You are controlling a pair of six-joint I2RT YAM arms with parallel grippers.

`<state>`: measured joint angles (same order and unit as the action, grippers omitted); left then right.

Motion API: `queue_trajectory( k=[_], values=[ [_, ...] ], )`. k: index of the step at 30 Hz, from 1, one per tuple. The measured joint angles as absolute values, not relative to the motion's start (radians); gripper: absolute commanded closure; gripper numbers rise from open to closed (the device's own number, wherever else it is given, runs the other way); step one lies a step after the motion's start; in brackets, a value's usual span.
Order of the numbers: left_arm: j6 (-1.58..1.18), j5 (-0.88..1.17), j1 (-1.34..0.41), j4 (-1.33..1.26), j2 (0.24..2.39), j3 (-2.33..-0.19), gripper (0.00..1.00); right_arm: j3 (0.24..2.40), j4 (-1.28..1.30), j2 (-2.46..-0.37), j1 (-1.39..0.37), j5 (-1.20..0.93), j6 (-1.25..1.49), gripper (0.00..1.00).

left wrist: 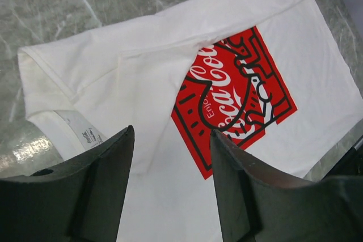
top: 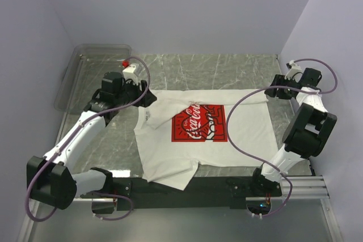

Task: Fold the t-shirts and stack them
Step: Fold the tshirt

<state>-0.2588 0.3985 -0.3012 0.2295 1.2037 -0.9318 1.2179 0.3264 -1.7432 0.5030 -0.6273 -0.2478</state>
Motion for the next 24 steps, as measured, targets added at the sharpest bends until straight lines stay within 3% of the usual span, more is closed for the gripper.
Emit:
queue_trajectory(
  k=[10, 16, 24],
  values=[
    [-0.282, 0.231, -0.385, 0.257, 1.324, -0.931, 0.44, 1.159, 0.609, -1.668, 0.451, -0.862, -0.479, 0.34],
    [-0.31, 0.105, -0.486, 0.286, 1.44, -0.931, 0.44, 1.054, 0.691, -1.617, 0.417, -0.889, -0.522, 0.35],
    [-0.339, 0.016, -0.488, 0.275, 1.562, -0.973, 0.44, 1.051, 0.702, -1.602, 0.416, -0.888, -0.544, 0.36]
  ],
)
